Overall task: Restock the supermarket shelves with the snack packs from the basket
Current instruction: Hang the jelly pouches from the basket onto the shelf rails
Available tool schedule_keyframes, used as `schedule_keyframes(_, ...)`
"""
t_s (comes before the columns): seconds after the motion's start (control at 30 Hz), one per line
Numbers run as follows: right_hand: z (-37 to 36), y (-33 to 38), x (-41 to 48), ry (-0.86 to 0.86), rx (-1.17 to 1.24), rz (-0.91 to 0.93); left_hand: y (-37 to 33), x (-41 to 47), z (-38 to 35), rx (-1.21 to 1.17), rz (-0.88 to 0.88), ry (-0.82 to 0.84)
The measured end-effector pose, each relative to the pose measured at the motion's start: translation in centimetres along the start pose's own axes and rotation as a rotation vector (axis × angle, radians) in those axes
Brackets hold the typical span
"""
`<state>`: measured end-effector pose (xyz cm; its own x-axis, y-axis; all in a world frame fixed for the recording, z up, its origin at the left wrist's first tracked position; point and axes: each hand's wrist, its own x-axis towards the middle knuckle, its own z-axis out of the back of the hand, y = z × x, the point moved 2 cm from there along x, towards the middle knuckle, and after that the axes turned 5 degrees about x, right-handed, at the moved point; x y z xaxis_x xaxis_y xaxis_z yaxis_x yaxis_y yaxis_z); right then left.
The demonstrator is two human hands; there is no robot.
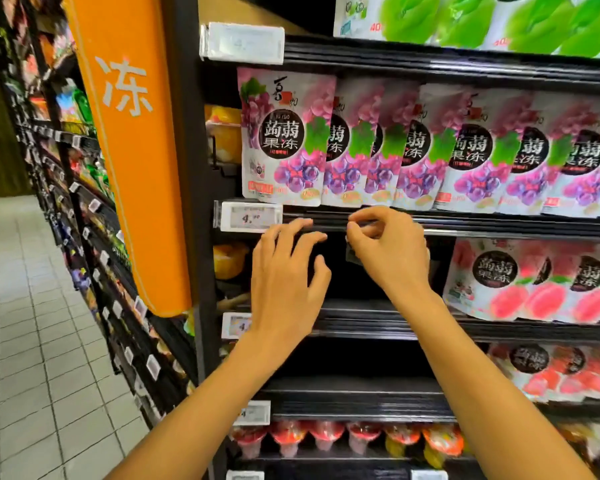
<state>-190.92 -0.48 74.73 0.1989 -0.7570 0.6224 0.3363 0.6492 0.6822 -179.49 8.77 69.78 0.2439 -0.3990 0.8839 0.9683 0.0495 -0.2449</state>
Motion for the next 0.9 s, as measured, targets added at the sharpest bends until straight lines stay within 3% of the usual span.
schedule_keyframes(0.13, 0.7, -5.1, -3.7, 0.075, 0.059, -0.115, -1.1, -4.9, -2.4, -0.192, 0.076, 0.093)
schedule_keyframes(0.3, 0.6, -15.9, -11.9, 0.236, 0.062, -0.354, -1.3, -15.3, -7.8, -0.345, 0.315, 0.399)
schedule_keyframes(0.5, -0.7, -31.2, -26.6, 0.493, 0.042, -0.752, -1.3, -34.4, -13.8, -0.331, 0.706, 0.779)
schedule_keyframes(0.6, -1.5, -37.6, -34.0, 0.649, 0.002, -0.846, -1.7, -44.3, -15.8, -0.328, 0.875, 0.934)
schedule_keyframes(0.9, -4.8, -53.5, -55.8, 0.934, -0.089, -1.266, -1.0, -69.3, -19.0, -0.263, 1.282, 1.138)
